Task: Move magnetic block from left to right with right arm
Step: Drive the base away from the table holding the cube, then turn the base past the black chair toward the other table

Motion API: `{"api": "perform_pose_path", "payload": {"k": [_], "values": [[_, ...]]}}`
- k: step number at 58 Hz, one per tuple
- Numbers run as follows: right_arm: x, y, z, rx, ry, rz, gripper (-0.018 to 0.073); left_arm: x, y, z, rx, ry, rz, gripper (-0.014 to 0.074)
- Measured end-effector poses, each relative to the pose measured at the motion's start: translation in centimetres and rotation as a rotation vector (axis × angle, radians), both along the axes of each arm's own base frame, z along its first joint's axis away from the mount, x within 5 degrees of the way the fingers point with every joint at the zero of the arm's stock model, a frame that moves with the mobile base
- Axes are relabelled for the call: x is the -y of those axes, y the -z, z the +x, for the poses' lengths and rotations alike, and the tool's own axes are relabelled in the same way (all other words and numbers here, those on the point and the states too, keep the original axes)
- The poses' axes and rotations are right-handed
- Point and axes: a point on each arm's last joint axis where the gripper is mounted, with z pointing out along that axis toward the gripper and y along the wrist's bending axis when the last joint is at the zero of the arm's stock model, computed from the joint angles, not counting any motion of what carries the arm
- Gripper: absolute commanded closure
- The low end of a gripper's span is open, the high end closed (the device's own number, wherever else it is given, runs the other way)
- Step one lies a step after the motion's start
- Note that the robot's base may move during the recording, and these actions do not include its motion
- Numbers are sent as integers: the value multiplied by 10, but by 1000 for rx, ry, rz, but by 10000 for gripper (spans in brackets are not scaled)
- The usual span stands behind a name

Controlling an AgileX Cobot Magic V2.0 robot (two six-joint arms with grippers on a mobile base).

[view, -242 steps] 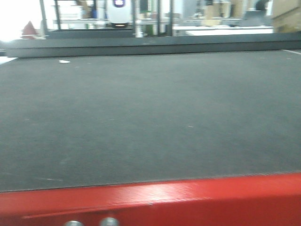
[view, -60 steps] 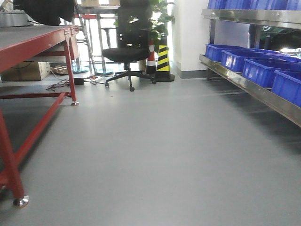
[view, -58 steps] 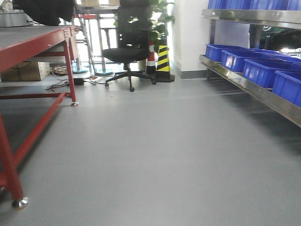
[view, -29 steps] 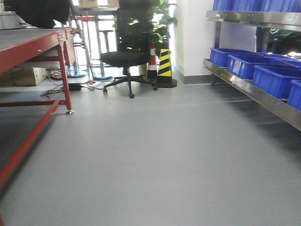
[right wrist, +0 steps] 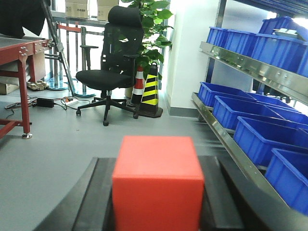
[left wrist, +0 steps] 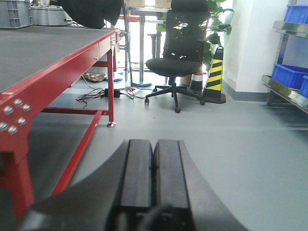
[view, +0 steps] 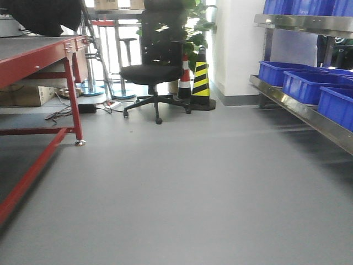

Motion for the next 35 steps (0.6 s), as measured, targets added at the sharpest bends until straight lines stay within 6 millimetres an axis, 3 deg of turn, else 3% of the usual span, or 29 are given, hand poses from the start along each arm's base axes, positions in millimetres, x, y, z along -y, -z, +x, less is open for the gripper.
{"api": "perform_pose_path", "payload": {"k": [35], "values": [[0,0,0,0,0,0,284,0,0,0,0,0,0,713]]}}
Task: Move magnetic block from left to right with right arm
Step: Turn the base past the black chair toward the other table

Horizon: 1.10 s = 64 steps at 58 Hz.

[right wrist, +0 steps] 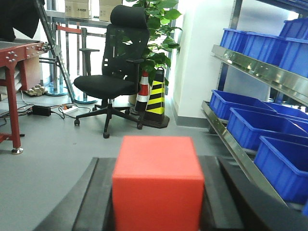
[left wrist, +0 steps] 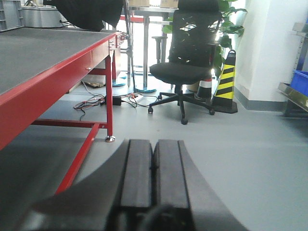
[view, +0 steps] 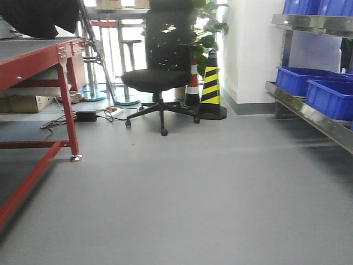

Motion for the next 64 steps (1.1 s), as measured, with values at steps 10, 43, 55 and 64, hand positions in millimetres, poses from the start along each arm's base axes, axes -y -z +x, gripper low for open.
{"api": "perform_pose_path", "payload": {"k": [10,43,55,64], "values": [[0,0,0,0,0,0,284,0,0,0,0,0,0,713],[0,0,0,0,0,0,284,0,0,0,0,0,0,713],[0,0,0,0,0,0,284,0,0,0,0,0,0,713],[0,0,0,0,0,0,284,0,0,0,0,0,0,713]]}}
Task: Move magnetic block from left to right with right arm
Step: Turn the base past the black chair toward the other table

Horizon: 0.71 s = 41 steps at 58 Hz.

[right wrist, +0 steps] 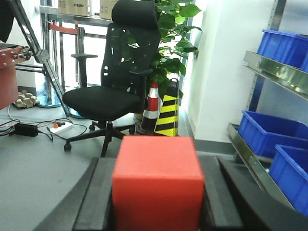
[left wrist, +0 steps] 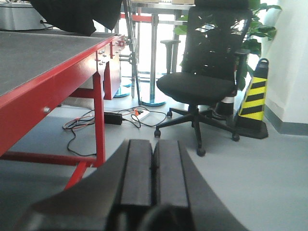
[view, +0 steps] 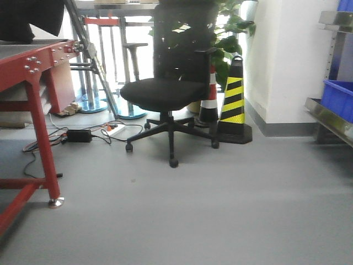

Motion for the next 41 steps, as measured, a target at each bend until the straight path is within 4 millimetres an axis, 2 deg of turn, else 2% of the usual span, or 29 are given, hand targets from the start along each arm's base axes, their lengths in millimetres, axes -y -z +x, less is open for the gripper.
{"api": "perform_pose_path", "payload": {"k": [41], "values": [[0,0,0,1,0,0,284,0,0,0,-2,0,0,713]]}}
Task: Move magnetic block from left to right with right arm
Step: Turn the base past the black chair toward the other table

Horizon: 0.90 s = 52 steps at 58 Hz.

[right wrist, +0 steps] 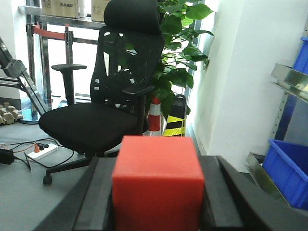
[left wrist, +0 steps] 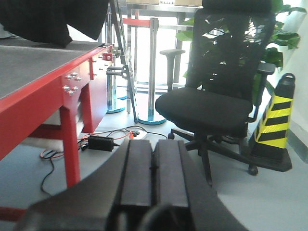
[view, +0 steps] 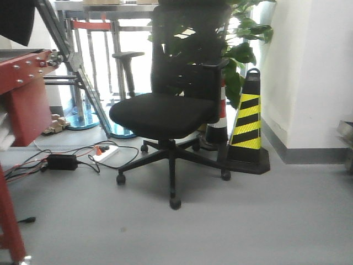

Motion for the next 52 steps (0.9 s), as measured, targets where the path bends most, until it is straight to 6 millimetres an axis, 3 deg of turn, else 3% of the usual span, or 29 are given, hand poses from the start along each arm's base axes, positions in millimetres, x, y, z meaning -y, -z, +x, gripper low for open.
{"api": "perform_pose_path", "payload": {"k": [52], "values": [[0,0,0,0,0,0,284,0,0,0,0,0,0,713]]}}
